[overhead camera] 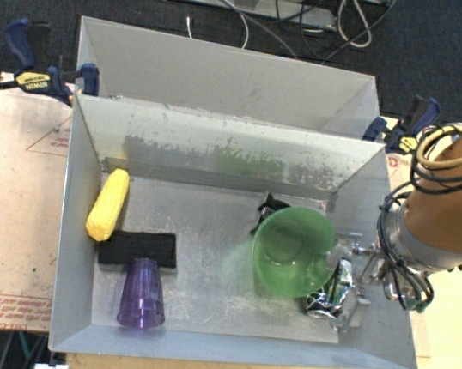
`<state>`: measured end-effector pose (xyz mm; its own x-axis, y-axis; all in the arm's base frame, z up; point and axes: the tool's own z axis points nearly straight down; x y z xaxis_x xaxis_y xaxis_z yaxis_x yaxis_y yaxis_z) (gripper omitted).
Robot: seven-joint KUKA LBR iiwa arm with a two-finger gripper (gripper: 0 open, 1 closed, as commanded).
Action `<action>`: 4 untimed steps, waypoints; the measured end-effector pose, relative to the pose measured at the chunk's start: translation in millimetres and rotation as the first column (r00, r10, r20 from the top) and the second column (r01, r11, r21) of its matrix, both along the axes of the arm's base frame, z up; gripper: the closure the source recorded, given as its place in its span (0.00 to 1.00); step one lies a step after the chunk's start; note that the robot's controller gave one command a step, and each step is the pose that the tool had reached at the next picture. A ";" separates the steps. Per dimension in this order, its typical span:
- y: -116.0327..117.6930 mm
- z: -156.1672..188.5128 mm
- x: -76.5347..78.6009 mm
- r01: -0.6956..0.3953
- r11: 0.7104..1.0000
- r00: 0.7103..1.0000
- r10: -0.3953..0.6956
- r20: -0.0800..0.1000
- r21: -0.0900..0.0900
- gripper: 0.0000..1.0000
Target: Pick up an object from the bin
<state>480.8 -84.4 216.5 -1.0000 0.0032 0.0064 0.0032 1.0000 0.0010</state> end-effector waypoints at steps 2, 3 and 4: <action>-30.4 -139.2 27.0 0.111 0.994 0.994 -0.111 0.013 0.003 0.00; -24.2 -167.7 34.7 0.049 0.999 0.999 -0.050 0.021 0.017 0.00; -7.2 -146.6 30.1 0.022 1.000 1.000 -0.023 0.018 0.014 0.00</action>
Offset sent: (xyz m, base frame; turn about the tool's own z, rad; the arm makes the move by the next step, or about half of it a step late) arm 0.0249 -0.0341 -0.1465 0.1195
